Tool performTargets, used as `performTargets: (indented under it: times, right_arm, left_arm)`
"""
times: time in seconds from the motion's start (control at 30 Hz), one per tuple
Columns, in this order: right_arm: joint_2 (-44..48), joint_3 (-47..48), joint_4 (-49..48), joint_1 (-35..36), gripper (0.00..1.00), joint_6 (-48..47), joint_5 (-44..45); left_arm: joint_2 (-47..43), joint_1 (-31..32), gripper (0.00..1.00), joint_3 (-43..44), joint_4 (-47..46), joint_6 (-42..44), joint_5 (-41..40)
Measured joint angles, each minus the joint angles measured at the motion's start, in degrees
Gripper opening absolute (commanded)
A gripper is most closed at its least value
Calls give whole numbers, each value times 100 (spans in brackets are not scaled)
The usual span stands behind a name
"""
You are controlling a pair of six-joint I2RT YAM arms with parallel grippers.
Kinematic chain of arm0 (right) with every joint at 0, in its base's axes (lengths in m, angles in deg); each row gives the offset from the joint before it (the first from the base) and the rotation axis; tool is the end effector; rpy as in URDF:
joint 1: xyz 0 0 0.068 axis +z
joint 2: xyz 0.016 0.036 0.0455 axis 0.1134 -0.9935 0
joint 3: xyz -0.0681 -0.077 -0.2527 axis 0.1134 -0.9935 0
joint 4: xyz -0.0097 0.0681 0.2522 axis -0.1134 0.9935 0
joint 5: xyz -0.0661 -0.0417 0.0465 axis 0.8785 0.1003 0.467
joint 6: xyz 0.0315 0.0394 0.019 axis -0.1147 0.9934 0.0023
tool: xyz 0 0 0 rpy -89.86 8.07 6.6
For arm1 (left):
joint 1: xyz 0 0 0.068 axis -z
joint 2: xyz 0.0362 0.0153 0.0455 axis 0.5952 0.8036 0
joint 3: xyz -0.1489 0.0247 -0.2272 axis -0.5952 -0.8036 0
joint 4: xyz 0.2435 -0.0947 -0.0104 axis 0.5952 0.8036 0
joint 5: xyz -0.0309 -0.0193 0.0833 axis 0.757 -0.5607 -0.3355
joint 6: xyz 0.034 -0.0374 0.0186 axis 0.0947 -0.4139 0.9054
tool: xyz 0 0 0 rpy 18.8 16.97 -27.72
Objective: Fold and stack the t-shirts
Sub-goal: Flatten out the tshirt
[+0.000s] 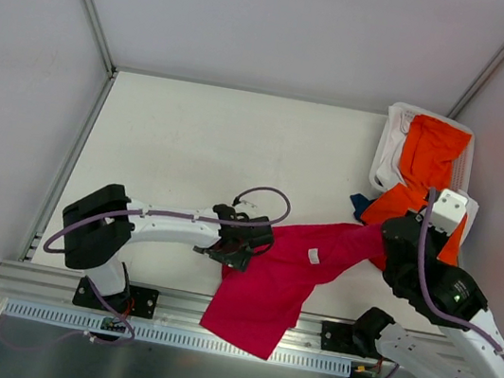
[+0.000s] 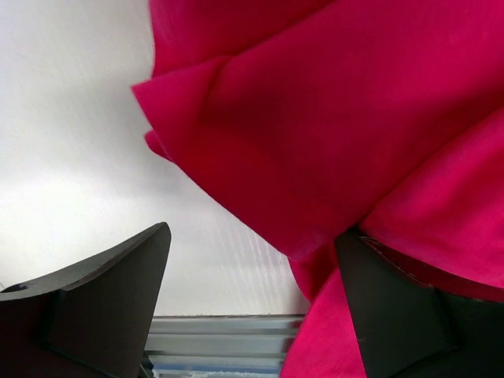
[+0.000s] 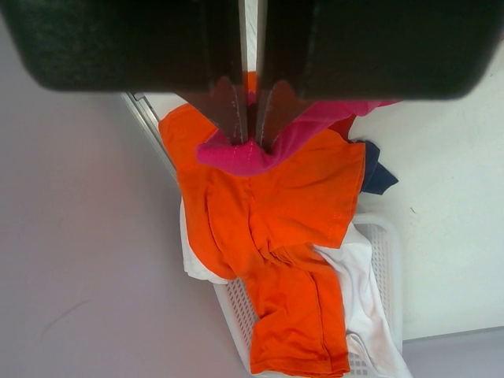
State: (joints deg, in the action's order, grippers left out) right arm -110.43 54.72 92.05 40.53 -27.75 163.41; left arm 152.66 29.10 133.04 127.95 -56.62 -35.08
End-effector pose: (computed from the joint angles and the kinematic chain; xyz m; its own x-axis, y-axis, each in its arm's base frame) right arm 0.0863 0.0426 0.3751 -0.2855 -0.2476 -0.9259 0.4041 0.8449 -0.3505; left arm 0.1314 -0.2619 0.1777 -0.8862 0.2578 -0.3849 0.2593 0.9646 0.0490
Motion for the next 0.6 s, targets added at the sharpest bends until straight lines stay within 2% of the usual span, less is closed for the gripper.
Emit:
performTargets:
  times: [0.07,0.27,0.6]
  right_arm:
    - [0,0,0,-4,0,0,-37]
    - [-2,-35,0,-9,1,46,-98]
    - [-109,-175,7,-11,0,149,-208]
  left_arm:
    - [9,0,83,50,24,-92,-131]
    - [7,-4,67,210,48,-232,-409]
    - [28,-4,59,339,59,-238,-555]
